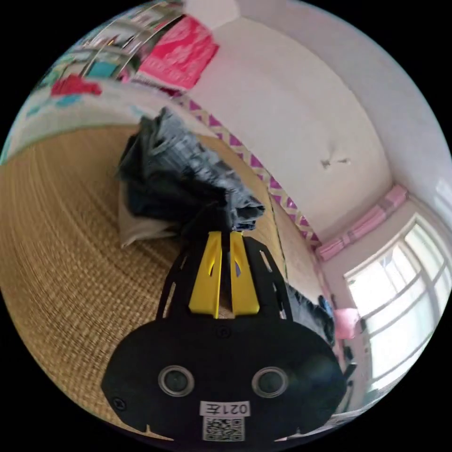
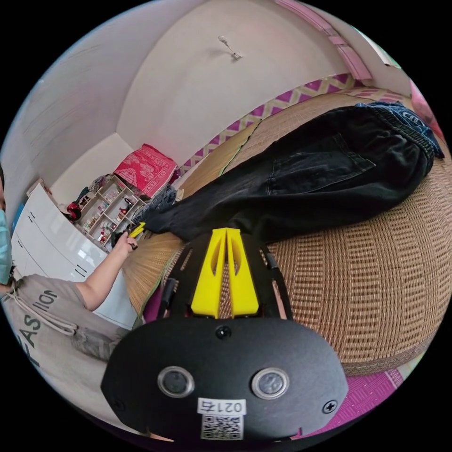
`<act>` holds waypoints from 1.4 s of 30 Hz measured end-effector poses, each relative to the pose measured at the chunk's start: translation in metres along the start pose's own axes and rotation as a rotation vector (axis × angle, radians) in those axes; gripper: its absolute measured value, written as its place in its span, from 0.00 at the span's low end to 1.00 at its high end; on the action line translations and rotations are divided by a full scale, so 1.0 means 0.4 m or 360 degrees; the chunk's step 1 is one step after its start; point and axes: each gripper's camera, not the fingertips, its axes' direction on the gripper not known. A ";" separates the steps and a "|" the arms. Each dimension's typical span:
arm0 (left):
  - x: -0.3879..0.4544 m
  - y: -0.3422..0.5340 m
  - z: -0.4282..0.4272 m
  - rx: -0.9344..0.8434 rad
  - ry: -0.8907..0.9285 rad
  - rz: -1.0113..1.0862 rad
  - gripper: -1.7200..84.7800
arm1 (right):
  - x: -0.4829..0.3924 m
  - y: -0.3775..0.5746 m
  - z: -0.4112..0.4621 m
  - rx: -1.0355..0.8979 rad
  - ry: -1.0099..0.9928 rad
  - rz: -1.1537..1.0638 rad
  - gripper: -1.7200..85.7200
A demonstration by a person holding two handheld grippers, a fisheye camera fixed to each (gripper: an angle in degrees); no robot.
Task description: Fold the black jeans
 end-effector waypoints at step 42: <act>1.283 0.589 0.655 -0.1012 0.1009 0.1362 0.17 | 0.299 -0.131 -0.624 0.0431 0.0373 0.0823 0.18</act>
